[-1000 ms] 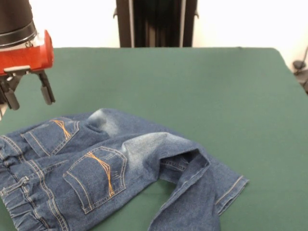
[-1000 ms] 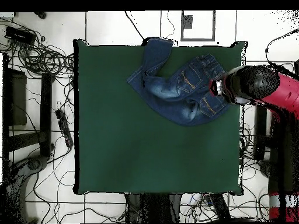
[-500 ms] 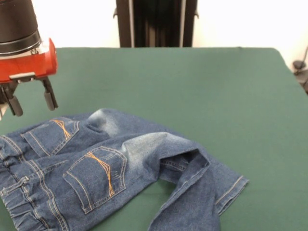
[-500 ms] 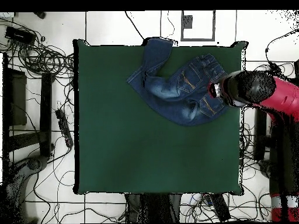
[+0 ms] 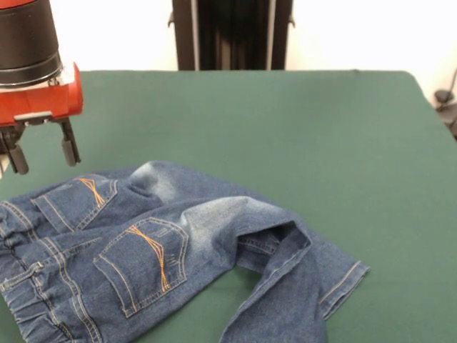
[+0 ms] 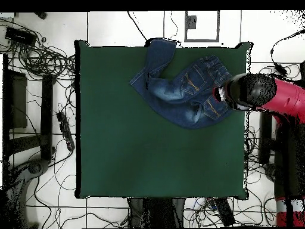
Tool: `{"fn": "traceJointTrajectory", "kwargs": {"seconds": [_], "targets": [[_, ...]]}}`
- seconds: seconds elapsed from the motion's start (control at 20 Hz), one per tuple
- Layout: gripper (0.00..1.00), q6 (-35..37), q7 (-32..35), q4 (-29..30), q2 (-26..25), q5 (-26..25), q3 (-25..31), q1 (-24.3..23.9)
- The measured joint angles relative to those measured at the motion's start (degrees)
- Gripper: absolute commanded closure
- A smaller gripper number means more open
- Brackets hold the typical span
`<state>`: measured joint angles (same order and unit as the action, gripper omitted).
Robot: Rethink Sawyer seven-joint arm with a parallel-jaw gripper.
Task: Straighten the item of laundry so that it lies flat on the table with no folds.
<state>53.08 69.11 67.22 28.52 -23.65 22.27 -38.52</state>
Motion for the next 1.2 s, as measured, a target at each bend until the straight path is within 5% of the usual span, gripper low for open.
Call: {"fn": "traceJointTrajectory", "kwargs": {"seconds": [0.7, 1.2], "targets": [[0.00, -11.2, 0.0, 1.9, -0.1, -6.9, 3.9, -3.4], [0.00, -12.4, 0.0, 4.0, -0.6, -8.3, 7.2, -6.4]]}}
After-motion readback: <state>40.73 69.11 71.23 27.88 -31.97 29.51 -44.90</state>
